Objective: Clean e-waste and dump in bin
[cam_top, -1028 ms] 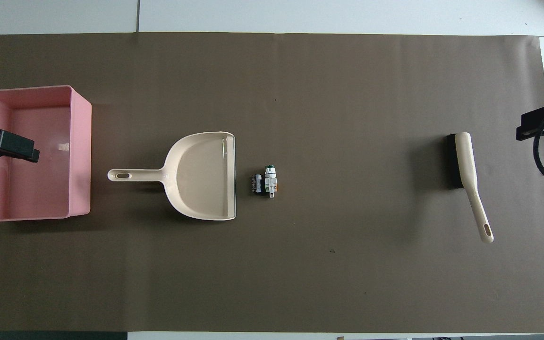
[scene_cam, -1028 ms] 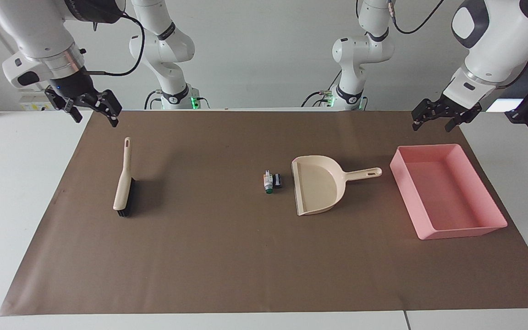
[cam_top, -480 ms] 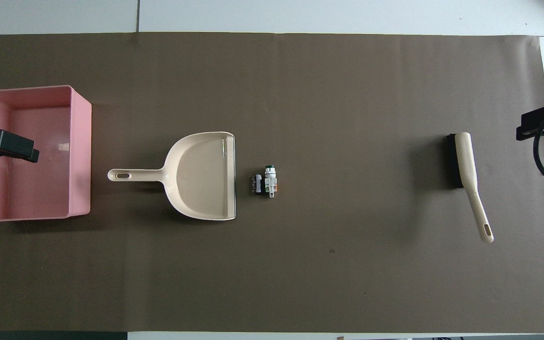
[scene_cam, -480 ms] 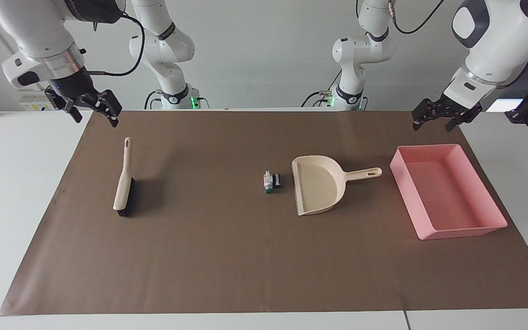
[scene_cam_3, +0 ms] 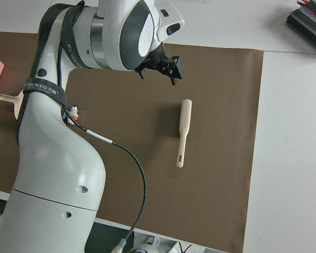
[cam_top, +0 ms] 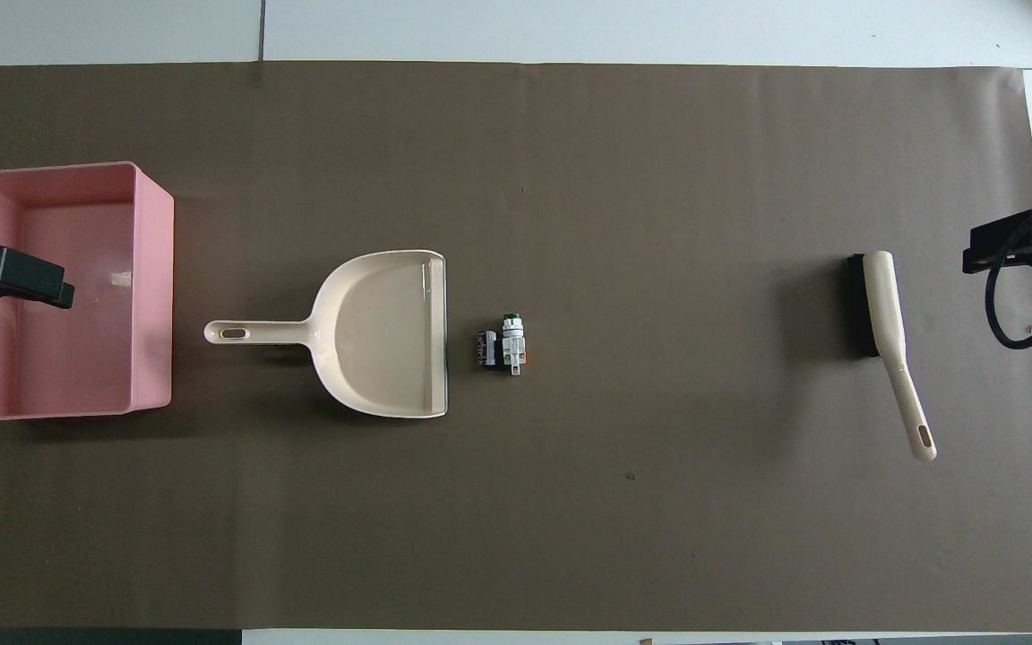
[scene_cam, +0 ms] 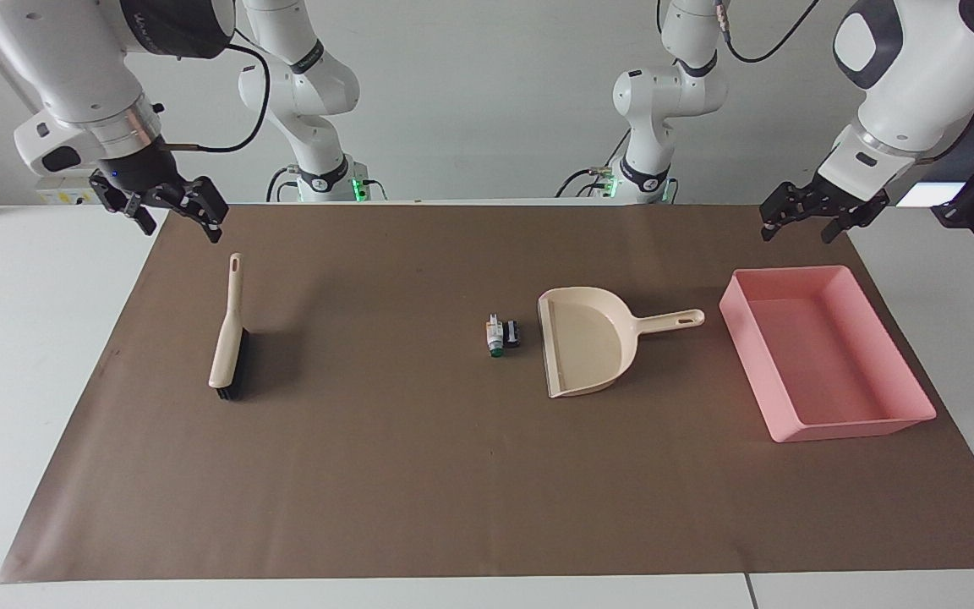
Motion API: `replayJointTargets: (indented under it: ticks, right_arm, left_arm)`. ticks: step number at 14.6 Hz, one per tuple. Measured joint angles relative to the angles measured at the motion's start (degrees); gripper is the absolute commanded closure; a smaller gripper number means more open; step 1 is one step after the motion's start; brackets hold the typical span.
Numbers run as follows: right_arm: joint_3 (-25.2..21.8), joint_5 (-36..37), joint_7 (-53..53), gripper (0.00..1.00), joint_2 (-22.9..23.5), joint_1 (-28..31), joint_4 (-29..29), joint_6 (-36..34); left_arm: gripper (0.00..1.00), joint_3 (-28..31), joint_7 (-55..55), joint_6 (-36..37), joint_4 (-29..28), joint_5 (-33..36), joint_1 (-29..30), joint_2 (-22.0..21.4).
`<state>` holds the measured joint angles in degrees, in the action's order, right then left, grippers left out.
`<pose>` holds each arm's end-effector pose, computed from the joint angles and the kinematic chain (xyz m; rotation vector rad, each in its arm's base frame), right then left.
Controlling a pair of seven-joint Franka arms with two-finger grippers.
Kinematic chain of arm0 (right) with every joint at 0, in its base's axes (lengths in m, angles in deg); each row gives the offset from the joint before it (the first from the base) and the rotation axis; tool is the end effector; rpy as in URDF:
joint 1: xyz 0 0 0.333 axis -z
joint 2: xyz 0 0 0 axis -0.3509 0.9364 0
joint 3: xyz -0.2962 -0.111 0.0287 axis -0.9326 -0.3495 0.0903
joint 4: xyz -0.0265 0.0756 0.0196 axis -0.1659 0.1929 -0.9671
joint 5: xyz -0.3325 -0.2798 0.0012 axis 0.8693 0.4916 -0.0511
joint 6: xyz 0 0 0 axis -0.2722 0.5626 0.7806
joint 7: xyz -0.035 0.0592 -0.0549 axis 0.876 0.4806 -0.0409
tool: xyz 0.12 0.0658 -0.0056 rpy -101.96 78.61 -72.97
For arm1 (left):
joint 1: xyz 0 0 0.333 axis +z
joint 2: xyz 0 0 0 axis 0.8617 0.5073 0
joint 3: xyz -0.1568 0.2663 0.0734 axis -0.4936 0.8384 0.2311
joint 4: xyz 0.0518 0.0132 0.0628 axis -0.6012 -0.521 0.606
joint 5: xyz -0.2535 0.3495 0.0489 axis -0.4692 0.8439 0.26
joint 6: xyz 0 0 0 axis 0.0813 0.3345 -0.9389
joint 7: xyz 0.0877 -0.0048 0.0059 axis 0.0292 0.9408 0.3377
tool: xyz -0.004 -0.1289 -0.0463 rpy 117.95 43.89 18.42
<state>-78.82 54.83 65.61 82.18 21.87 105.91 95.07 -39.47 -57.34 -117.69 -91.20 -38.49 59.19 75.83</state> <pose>0.5857 -0.0451 0.5693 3.1067 -0.1879 0.0012 0.5843 -0.0151 0.5713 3.1150 -0.1933 -0.1257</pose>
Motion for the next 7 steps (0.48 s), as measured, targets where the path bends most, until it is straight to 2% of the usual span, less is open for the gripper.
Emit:
replayJointTargets:
  ticks: [4,7]
  right_arm:
    - [-0.3,0.0,-5.3,0.01,-6.1,2.0,18.4,12.2]
    - [-0.4,0.0,-10.4,0.01,-7.5,4.2,27.9,17.5]
  left_arm:
    - [0.00,0.0,0.0,0.0,0.0,0.0,0.0,0.0]
    - [0.00,0.0,0.0,0.0,0.0,0.0,0.0,0.0]
